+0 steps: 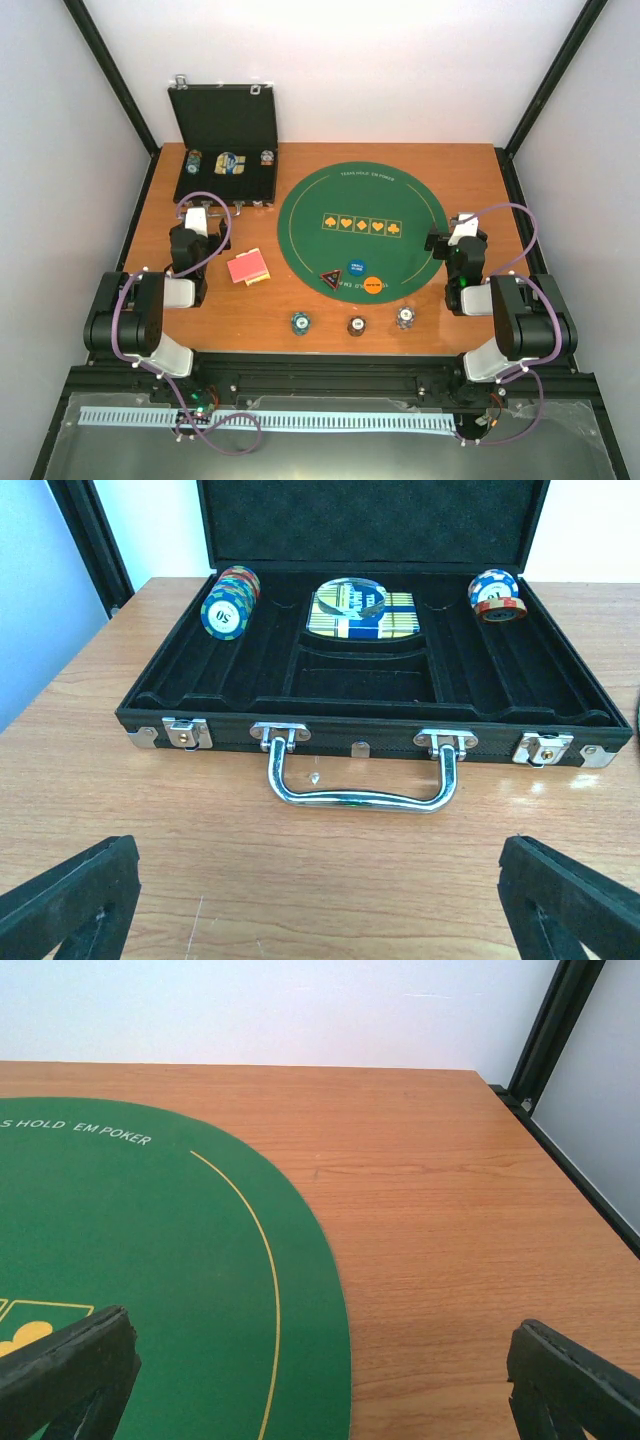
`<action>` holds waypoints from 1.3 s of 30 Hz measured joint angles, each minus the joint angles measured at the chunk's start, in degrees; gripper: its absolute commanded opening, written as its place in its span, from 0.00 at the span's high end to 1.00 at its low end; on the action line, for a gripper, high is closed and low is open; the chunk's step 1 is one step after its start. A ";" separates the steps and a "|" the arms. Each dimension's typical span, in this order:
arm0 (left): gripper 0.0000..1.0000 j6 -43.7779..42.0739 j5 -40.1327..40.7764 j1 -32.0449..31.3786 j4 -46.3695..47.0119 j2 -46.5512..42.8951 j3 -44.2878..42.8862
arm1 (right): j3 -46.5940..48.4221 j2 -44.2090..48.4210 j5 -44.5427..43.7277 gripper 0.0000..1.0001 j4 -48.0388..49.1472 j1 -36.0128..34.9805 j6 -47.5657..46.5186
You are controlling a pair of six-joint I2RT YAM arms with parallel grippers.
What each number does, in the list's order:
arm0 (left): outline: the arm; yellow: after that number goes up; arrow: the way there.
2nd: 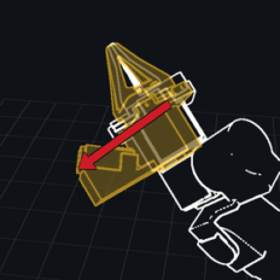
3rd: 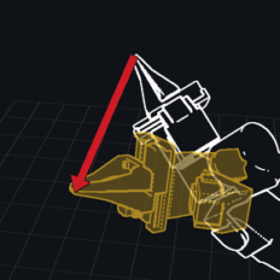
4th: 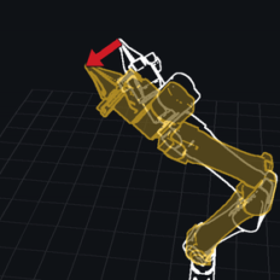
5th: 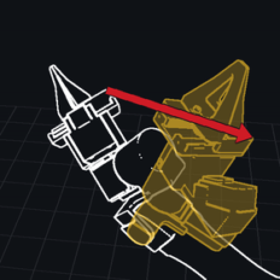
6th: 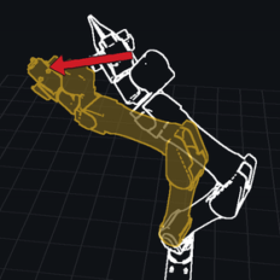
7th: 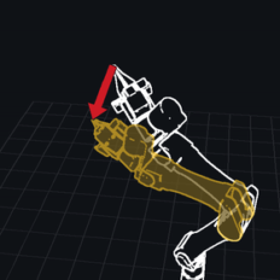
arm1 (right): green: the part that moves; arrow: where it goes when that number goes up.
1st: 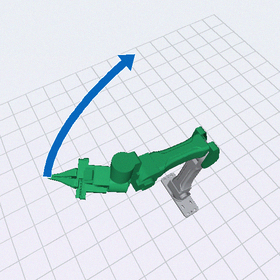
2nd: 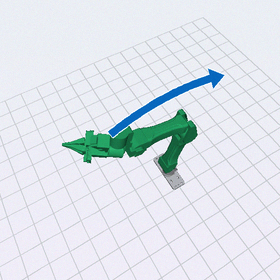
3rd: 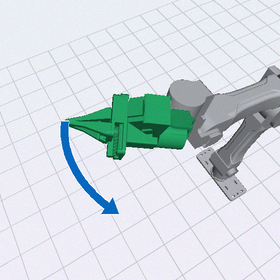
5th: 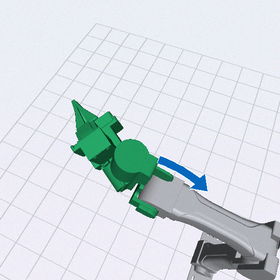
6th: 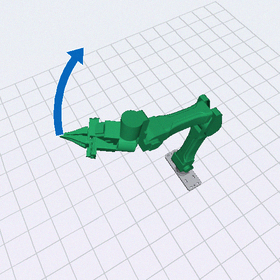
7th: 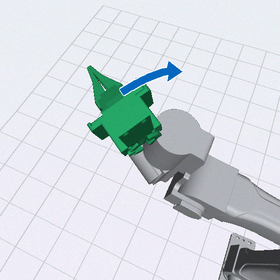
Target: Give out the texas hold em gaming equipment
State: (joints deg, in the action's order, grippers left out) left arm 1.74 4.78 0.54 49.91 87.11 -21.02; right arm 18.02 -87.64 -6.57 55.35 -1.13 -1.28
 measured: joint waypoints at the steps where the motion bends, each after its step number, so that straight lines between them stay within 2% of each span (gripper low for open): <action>1: 0.00 0.00 0.00 0.00 0.00 0.00 0.00 | 0.00 0.00 0.00 0.00 0.00 0.00 0.02; 11: 0.00 0.00 0.00 0.00 -0.02 0.00 0.00 | 0.02 0.00 -0.07 0.00 -0.17 0.00 0.04; 13: 0.00 -0.02 -0.13 0.00 -0.70 -0.07 -0.22 | 1.31 0.68 -1.36 0.00 -3.65 0.00 0.50; 15: 0.00 -0.22 -1.20 0.00 -7.04 -0.52 -2.91 | 8.55 1.42 -5.84 0.00 -15.74 0.09 1.92; 17: 0.00 -0.94 -3.28 0.00 -18.05 -0.59 -10.78 | 17.79 1.36 -9.29 0.00 -25.07 0.20 3.26; 19: 0.00 -1.29 -5.05 0.04 -25.86 -0.66 -18.69 | 22.21 3.15 -10.64 0.00 -28.96 0.26 4.52; 21: 0.00 -1.46 -6.99 0.13 -30.36 -2.27 -24.02 | 22.27 8.57 -10.86 0.00 -32.33 0.52 7.54; 25: 0.00 -1.62 -10.01 0.22 -38.23 -9.53 -24.57 | 24.35 15.17 -12.35 0.00 -41.29 1.49 15.87; 29: 0.00 -1.99 -12.63 0.28 -48.85 -12.52 -26.40 | 29.88 14.82 -6.49 0.00 -51.21 1.22 19.23; 32: 0.00 -2.93 -15.37 0.35 -57.02 -13.09 -28.85 | 30.51 14.88 -4.15 0.03 -57.05 -5.16 19.43; 39: 0.00 -5.62 -20.96 0.35 -69.96 -16.06 -32.22 | 29.51 14.14 -2.86 0.17 -65.66 -31.04 20.44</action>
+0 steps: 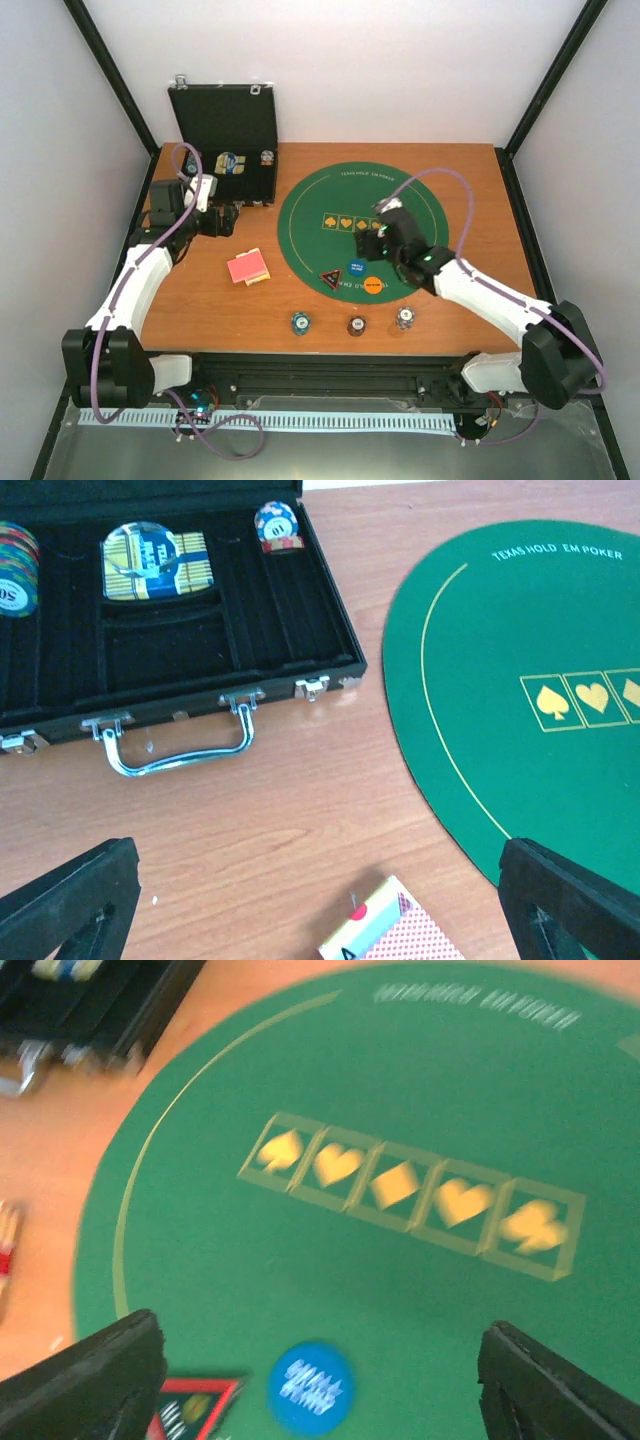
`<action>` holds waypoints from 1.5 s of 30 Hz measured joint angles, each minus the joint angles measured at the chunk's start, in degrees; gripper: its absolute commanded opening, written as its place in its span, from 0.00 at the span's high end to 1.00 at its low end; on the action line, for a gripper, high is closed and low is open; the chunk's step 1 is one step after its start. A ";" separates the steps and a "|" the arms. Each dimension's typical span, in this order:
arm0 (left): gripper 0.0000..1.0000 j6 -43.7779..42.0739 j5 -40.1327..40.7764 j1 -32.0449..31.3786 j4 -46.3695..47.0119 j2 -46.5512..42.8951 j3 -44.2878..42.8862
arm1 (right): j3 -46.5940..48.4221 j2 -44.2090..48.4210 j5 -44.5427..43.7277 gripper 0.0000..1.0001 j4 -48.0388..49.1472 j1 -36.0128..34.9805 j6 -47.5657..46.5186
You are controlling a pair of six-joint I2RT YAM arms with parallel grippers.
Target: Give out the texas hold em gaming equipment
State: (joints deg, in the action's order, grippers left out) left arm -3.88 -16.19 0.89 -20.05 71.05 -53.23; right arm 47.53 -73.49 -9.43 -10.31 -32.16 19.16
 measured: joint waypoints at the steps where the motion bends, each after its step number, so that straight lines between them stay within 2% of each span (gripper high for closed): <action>1: 0.00 -0.22 -0.35 0.00 -1.18 -0.39 -0.20 | 0.04 -0.66 -0.09 0.18 -0.87 -3.13 0.59; 6: 0.00 -0.85 -1.53 0.02 -4.81 -1.68 -0.24 | 0.87 -5.90 0.02 0.19 -4.92 -13.25 4.13; 14: 0.00 -2.08 -0.87 0.02 -8.20 -1.90 -0.28 | 4.26 -14.62 1.18 0.41 -8.17 -20.48 8.41; 32: 0.00 -3.48 -2.21 0.02 -12.98 -0.35 -3.28 | 9.05 -27.58 1.70 0.40 -11.37 -20.72 8.68; 45: 0.00 -7.13 -4.31 0.02 -17.68 -0.28 -4.81 | 11.85 -29.94 2.69 0.51 -11.19 -19.28 5.05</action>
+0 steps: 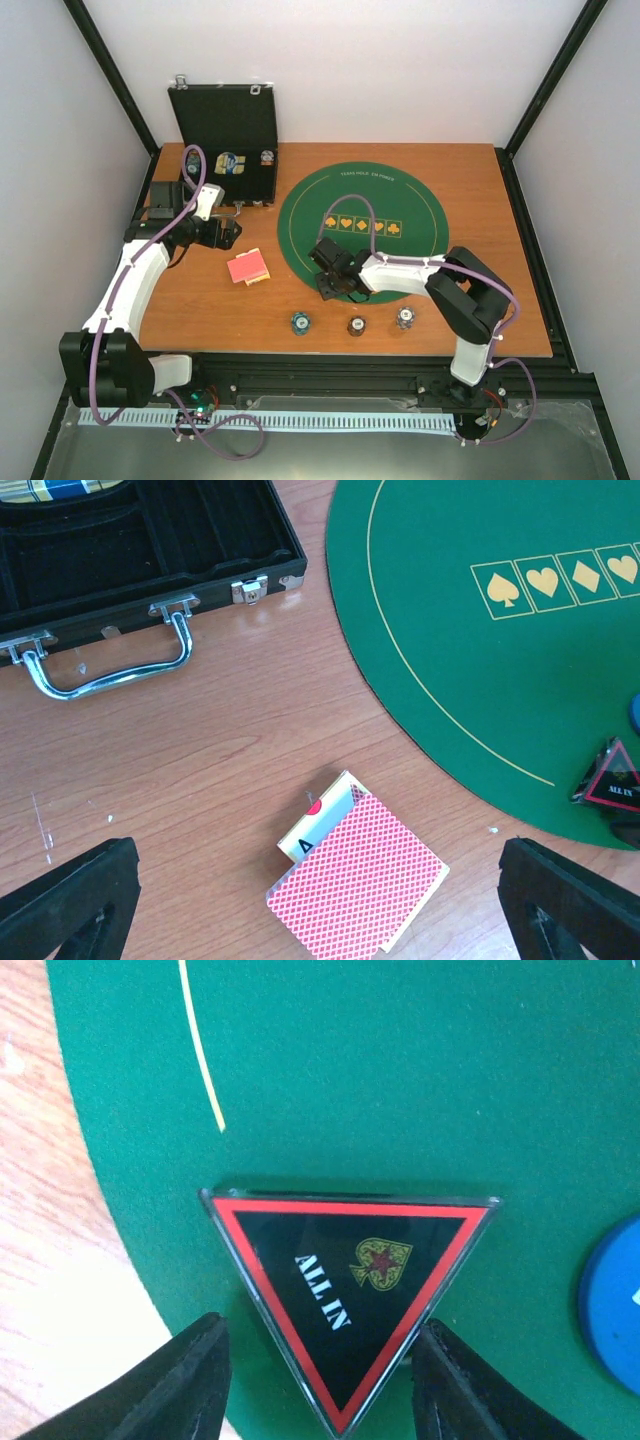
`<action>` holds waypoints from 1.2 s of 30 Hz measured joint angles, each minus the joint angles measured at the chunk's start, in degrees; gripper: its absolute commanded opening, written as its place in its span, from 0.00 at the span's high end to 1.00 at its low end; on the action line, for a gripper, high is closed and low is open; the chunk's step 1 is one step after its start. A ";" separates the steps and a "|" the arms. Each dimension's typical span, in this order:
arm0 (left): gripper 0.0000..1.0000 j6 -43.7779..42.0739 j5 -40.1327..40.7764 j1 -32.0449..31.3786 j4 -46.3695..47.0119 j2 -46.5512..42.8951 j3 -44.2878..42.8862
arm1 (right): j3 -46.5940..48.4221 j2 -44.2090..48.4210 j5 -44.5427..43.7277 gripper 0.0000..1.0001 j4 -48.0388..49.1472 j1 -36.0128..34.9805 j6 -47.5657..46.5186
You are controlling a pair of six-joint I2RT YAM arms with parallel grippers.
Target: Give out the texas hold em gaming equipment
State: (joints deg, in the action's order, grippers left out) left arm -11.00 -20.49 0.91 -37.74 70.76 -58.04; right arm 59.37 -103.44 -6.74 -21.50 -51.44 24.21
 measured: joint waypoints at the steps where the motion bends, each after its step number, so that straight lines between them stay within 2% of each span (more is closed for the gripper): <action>1: 0.00 0.04 -0.11 0.00 -0.04 -0.04 0.00 | 0.33 -0.31 0.02 0.53 0.00 0.04 -0.42; 11: 0.00 0.98 -0.52 0.00 -0.09 -1.09 0.00 | 10.19 -7.56 0.96 0.54 -1.55 0.87 -4.17; 26: 0.00 2.38 0.33 0.00 -1.31 -2.36 0.00 | 40.68 -26.95 1.16 0.55 -6.34 2.99 -6.05; 33: 0.00 2.43 0.52 0.00 -1.38 -2.43 0.00 | 41.33 -27.12 0.24 0.53 -7.65 5.62 -5.62; 36: 0.00 2.45 0.52 0.02 -1.38 -2.43 0.00 | 38.64 -25.59 -0.79 0.50 -6.75 6.27 -5.07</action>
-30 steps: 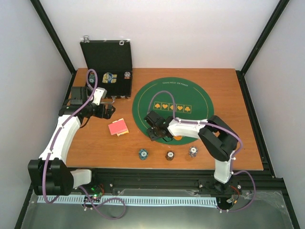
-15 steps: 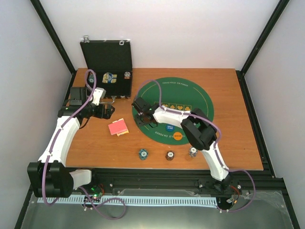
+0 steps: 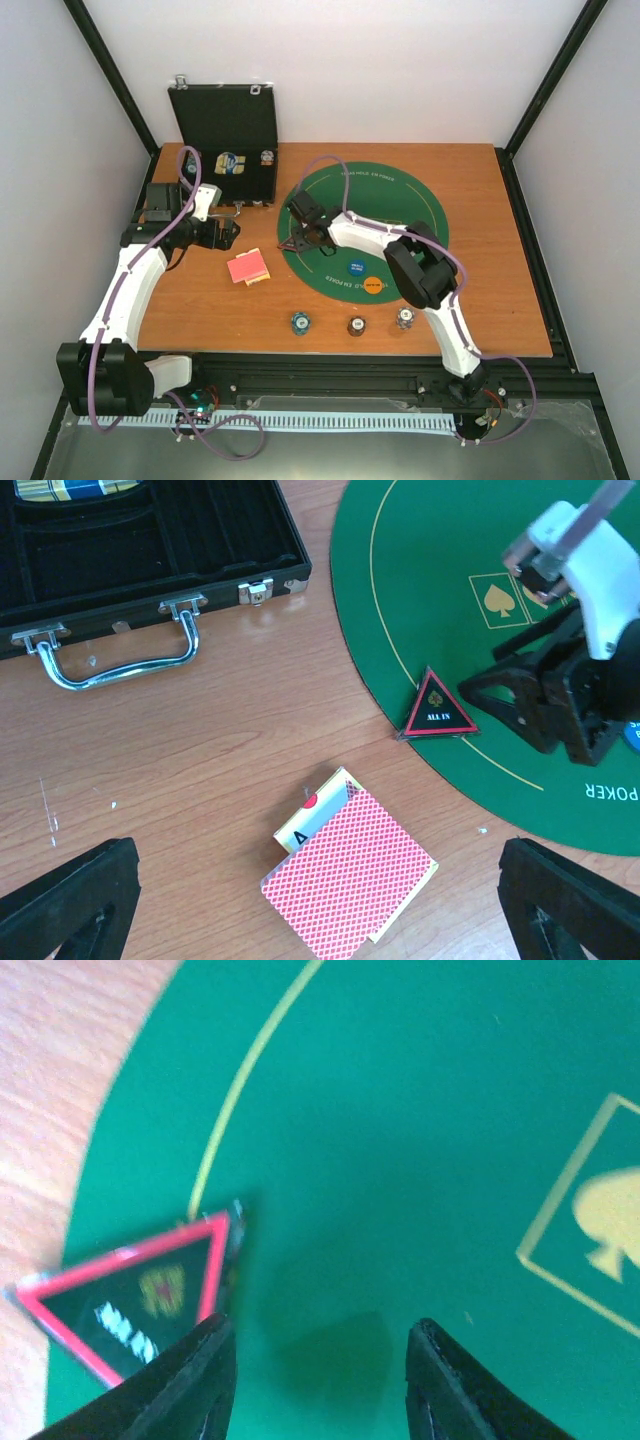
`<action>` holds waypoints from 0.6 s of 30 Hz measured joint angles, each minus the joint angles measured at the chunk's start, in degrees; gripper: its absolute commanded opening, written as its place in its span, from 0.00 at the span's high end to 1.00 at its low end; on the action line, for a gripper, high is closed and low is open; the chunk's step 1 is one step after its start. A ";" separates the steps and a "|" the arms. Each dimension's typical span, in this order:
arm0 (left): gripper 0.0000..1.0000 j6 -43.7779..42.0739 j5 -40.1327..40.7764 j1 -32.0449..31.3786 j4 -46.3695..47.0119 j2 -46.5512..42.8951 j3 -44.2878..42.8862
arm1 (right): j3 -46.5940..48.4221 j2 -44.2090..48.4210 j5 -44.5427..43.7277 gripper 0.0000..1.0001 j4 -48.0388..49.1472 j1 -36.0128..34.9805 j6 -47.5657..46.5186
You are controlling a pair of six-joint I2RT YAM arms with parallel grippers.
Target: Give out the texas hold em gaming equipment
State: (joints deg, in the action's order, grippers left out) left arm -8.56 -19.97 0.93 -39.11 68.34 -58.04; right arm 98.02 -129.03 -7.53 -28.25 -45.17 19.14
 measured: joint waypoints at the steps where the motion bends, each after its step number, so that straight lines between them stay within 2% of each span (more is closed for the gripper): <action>1: 0.00 0.00 0.00 0.00 0.00 -0.04 0.00 | -1.60 1.18 -0.52 0.49 -0.02 0.00 0.17; 8: 0.00 -0.07 -0.26 -0.02 -0.72 -0.81 0.00 | -14.75 14.91 -3.58 0.47 0.02 -0.61 1.73; 13: 0.00 -0.72 -1.36 -0.02 -1.70 -0.81 -0.57 | -28.26 27.80 -5.44 0.44 0.81 -0.61 5.35; 18: 0.00 -1.79 -2.80 -0.02 -2.73 -0.79 -0.81 | -37.68 32.37 -5.77 0.43 0.31 -0.61 7.54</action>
State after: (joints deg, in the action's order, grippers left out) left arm -10.35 -22.76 0.91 -41.85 67.55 -58.85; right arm 60.34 -96.66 -13.30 -27.94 -45.78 26.68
